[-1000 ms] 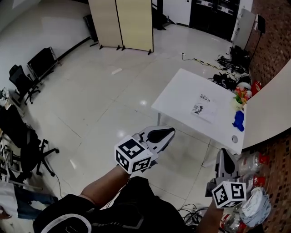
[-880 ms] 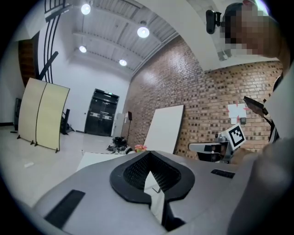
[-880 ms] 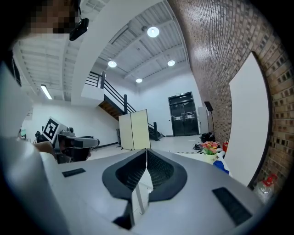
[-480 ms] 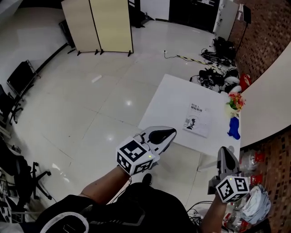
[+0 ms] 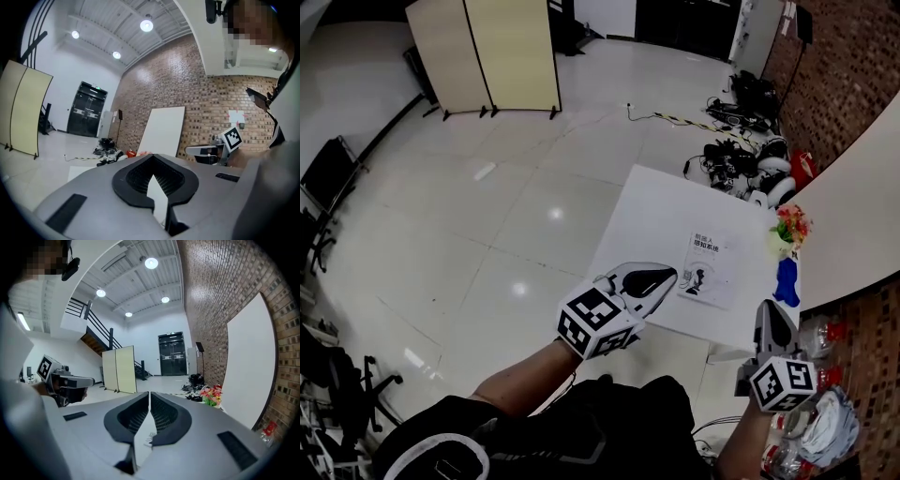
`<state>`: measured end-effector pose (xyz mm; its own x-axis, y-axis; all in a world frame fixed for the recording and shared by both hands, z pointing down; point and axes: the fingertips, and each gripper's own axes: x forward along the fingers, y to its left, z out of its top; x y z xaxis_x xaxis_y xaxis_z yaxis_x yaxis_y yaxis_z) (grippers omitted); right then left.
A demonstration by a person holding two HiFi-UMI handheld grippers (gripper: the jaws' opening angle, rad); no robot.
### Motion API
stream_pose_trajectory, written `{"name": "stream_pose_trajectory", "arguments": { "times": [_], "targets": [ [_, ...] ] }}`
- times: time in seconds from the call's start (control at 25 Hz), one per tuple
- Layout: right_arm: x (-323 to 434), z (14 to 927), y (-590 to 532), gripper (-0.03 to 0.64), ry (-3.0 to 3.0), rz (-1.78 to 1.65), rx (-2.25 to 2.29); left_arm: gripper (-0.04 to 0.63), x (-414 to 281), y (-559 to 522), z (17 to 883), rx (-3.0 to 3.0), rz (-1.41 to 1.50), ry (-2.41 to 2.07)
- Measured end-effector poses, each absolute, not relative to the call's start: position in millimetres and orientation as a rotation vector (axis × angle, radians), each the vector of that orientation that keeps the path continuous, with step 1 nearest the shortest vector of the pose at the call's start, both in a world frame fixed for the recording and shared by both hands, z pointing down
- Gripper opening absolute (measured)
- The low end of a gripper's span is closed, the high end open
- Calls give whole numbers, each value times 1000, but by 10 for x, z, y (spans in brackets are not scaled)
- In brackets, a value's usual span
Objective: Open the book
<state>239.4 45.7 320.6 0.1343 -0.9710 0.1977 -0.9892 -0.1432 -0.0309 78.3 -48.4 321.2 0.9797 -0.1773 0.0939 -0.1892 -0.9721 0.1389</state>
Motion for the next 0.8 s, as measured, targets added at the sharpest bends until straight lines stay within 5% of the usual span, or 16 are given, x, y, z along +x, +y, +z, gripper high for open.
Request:
{"name": "stream_pose_trajectory", "arguments": {
  "times": [0.48, 0.8],
  "targets": [
    [3679, 4407, -527, 6, -1938, 646, 2221, 2, 1820, -1561, 3806, 2925, 229, -433],
    [4050, 5273, -1010, 118, -1978, 938, 1978, 2, 2433, -1879, 4653, 2732, 433, -515]
  ]
}}
